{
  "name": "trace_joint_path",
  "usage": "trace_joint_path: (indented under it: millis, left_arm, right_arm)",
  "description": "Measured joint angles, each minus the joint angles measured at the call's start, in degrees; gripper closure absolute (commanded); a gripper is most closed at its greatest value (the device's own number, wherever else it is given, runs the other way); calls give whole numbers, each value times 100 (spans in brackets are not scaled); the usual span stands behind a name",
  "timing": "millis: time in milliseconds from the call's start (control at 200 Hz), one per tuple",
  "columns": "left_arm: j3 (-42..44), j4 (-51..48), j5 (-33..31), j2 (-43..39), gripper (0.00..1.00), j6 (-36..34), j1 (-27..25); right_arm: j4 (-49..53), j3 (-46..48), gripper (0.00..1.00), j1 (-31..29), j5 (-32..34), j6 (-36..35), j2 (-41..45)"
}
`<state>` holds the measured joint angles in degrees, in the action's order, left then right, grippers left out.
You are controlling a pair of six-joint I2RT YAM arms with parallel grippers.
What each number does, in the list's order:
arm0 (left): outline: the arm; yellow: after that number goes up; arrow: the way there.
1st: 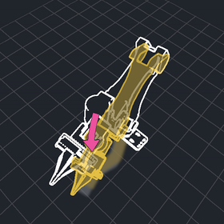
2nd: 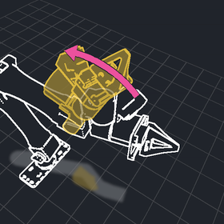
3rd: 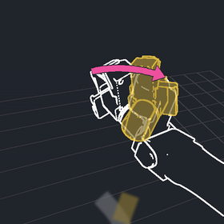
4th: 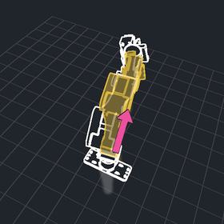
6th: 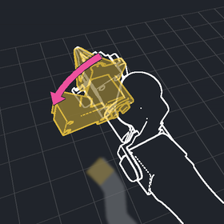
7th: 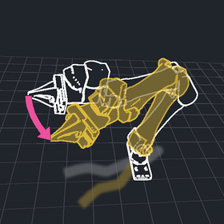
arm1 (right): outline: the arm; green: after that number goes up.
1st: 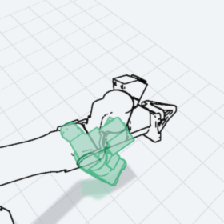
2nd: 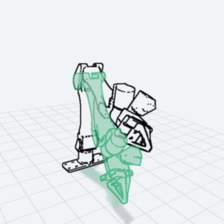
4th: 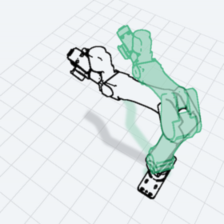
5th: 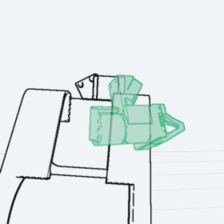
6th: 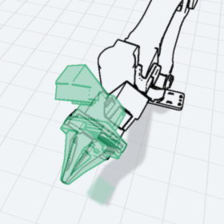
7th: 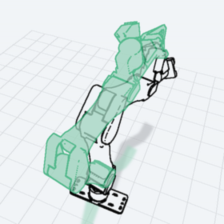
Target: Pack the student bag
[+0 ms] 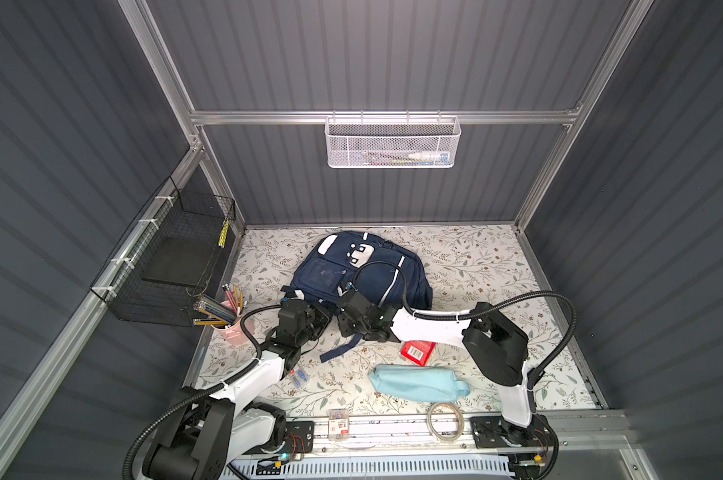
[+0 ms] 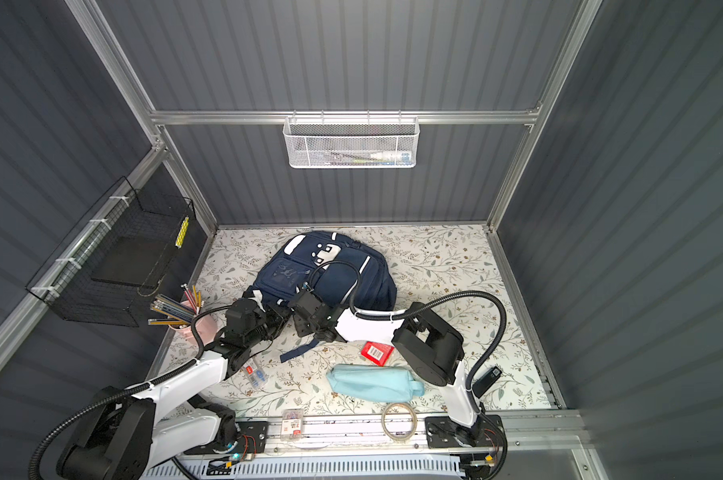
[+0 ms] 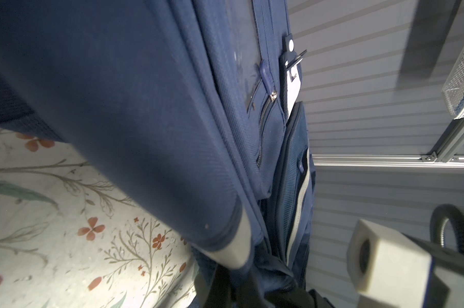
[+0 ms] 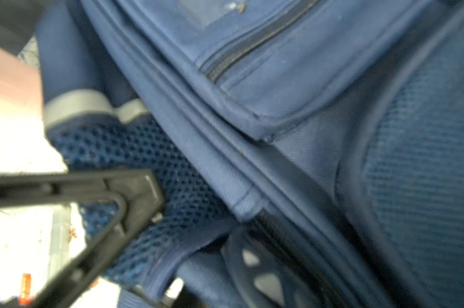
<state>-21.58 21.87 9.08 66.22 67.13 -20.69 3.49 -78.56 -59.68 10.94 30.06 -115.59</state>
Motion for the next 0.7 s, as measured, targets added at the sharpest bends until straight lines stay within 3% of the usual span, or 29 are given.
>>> trace_joint_path:
  millis: [365, 700]
  left_arm:
    - [-72, -302, 136, 0, 100, -199, 55]
    - [-254, -573, 321, 92, 100, -378, 310]
  right_arm:
    - [-170, 1257, 100, 308, -533, 76, 1071]
    - [247, 2955, 100, 1130, -844, 166, 2695]
